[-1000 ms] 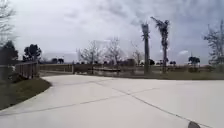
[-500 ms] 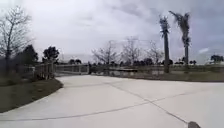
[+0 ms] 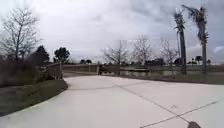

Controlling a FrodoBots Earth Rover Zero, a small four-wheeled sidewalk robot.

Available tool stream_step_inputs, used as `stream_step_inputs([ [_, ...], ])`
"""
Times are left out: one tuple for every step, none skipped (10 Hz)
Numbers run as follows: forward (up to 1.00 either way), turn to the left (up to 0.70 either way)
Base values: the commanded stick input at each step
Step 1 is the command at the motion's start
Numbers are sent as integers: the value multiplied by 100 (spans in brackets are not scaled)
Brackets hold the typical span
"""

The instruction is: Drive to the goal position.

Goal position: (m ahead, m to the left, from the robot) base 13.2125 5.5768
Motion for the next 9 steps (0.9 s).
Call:
stream_step_inputs([
  [100, 0],
  [100, 0],
  [100, 0],
  [100, 0],
  [100, 0],
  [100, 0],
  [100, 0],
  [100, 31],
  [100, 40],
])
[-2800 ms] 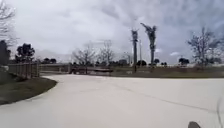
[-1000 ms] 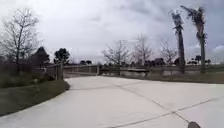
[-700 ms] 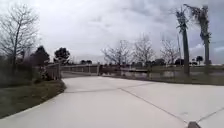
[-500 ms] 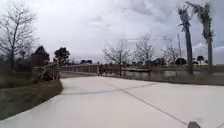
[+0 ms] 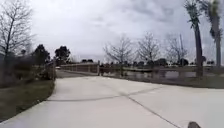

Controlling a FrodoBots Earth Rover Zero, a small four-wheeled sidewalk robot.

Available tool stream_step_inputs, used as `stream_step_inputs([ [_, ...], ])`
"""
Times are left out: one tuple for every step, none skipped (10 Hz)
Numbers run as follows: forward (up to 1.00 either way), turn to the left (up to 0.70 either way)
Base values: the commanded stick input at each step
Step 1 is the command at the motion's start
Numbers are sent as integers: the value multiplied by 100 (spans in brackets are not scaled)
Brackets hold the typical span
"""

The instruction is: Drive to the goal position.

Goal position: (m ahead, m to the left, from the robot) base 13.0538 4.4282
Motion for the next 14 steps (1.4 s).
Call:
stream_step_inputs([
  [100, 40],
  [100, 40],
  [100, 40],
  [100, 40],
  [100, 40],
  [100, 22],
  [100, 0],
  [100, 0],
  [100, 0],
  [100, 0],
  [100, 0],
  [100, 0],
  [100, 0],
  [100, 0],
])
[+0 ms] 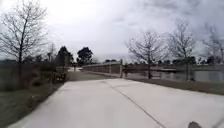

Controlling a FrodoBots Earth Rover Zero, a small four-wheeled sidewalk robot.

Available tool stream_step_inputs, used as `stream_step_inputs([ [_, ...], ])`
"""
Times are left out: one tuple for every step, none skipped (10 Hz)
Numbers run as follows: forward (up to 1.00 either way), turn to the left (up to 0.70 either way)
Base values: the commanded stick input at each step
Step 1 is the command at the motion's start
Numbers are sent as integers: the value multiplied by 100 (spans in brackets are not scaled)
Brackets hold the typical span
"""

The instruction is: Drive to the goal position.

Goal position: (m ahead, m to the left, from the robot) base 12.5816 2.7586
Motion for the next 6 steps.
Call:
stream_step_inputs([
  [100, 0],
  [100, 0],
  [100, 0],
  [100, 0],
  [100, 0],
  [100, 0],
])
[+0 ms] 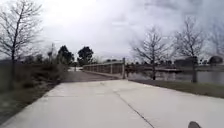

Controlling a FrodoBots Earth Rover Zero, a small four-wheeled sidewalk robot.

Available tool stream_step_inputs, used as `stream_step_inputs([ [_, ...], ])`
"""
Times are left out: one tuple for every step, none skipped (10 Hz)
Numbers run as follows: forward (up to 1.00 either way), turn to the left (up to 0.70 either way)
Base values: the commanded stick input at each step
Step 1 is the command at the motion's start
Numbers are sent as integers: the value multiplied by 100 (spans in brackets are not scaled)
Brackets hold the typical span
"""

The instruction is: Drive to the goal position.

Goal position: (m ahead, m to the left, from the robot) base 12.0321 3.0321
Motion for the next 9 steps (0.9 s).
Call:
stream_step_inputs([
  [100, 0],
  [100, 7],
  [100, 31],
  [100, 40],
  [100, 40],
  [100, 40],
  [100, 40],
  [100, 40],
  [100, 20],
])
